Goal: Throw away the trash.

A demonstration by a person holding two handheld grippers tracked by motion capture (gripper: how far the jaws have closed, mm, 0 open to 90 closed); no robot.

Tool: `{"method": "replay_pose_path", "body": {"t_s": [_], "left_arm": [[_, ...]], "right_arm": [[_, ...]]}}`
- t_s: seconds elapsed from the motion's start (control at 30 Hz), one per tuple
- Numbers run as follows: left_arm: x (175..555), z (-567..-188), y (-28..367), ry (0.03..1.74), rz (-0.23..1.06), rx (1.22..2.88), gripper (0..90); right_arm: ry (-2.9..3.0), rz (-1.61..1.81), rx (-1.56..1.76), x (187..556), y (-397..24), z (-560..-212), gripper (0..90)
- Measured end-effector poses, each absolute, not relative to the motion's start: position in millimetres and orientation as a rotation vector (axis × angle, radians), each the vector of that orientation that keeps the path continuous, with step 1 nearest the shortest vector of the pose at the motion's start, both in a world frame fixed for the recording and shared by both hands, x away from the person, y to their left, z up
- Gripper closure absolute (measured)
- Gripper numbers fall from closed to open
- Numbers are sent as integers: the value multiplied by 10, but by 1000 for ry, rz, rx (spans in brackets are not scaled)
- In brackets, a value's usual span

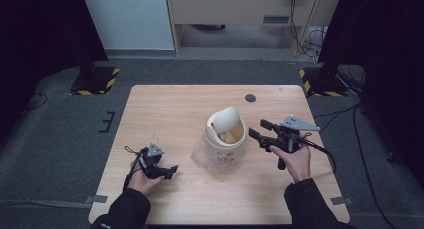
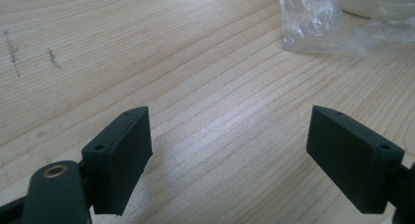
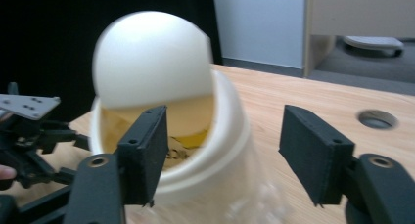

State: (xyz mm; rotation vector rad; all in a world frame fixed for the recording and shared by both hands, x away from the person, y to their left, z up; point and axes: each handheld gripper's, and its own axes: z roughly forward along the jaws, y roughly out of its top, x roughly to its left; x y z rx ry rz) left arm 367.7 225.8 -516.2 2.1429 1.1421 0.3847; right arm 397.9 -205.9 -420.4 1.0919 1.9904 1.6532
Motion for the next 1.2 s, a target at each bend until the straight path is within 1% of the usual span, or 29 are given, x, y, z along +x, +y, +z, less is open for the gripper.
{"method": "replay_pose_path", "body": {"t_s": [0.27, 0.47, 0.63, 0.9, 1.2], "left_arm": [[3684, -5153, 2289, 1145, 392, 2128, 160], [3697, -5151, 2319, 1143, 411, 2129, 155], [3709, -5159, 2357, 1150, 427, 2135, 150], [3737, -5198, 2415, 1164, 430, 2164, 144], [3758, -5243, 2458, 1195, 433, 2190, 118]], "right_arm": [[1996, 1558, 1172, 4001, -2348, -4405, 250], [2031, 1455, 1255, 4065, -2526, -4675, 232], [2043, 1353, 1315, 4111, -2647, -4851, 198], [2073, 1184, 1367, 4160, -2837, -5083, 186], [2159, 1048, 1390, 4187, -2936, -5269, 162]]}}
